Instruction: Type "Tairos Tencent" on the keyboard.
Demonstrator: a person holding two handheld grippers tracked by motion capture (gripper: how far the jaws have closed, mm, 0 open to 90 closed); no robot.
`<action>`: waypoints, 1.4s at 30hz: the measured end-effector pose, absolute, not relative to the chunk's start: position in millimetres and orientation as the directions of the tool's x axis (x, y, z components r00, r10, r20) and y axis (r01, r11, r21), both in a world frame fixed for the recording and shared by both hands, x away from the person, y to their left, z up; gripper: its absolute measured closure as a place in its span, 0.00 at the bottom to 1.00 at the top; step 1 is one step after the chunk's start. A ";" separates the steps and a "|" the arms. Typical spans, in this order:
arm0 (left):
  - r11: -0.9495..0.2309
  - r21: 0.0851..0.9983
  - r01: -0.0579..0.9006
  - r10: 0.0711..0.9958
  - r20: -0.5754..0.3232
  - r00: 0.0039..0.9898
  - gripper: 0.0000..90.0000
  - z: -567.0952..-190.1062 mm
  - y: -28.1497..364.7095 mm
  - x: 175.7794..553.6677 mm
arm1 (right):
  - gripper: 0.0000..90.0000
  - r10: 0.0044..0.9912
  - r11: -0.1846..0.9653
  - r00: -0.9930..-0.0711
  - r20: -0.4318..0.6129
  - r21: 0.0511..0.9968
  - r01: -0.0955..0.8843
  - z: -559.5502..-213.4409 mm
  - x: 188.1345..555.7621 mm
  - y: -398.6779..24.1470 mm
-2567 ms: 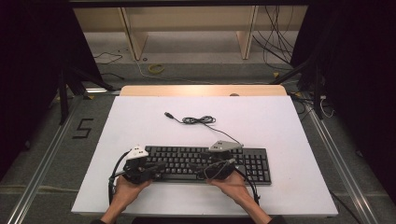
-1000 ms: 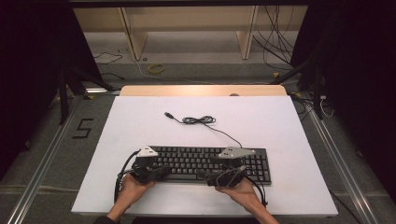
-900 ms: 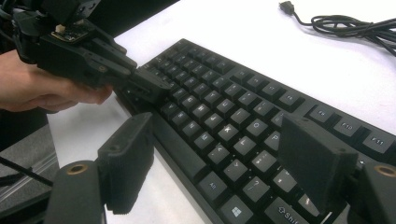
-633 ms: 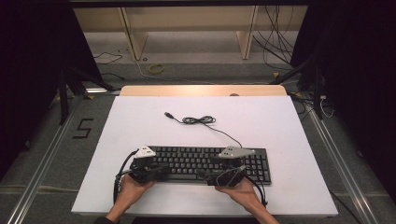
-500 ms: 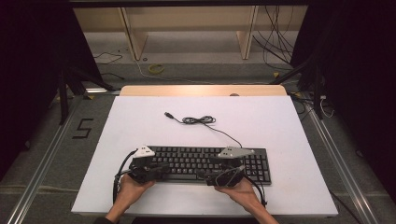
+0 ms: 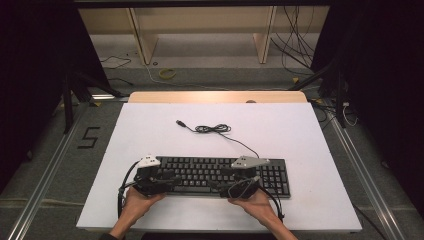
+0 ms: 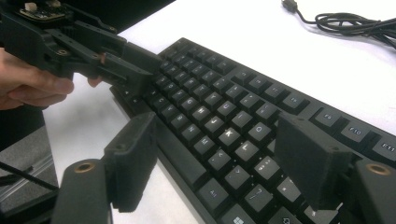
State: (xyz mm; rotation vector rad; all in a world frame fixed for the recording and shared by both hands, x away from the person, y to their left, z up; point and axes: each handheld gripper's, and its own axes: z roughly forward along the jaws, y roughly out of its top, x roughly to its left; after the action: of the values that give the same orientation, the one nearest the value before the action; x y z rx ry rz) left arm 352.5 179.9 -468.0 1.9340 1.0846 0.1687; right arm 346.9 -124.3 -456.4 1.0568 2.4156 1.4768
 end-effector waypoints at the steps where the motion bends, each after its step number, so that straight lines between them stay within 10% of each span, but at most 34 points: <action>1: -0.213 0.755 0.621 0.741 -0.290 0.606 0.57 -467.9 181.0 352.4 | 0.36 0.617 0.282 -0.748 0.245 0.819 0.500 -456.5 347.2 -124.0; 20: -0.149 0.779 0.609 0.769 -0.296 0.567 0.37 -458.9 189.9 360.0 | 0.33 0.605 0.286 -0.757 0.248 0.819 0.497 -457.5 345.6 -120.2; 42: -0.209 0.744 0.635 0.801 -0.242 0.547 0.85 -462.7 184.9 381.8 | 0.33 0.598 0.287 -0.760 0.253 0.819 0.498 -457.0 343.2 -118.6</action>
State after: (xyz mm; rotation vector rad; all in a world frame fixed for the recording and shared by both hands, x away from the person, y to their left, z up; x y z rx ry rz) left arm 381.8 184.9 -462.7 1.9309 1.1653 0.2462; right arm 343.2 -118.6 -457.0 1.0416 2.4357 1.4892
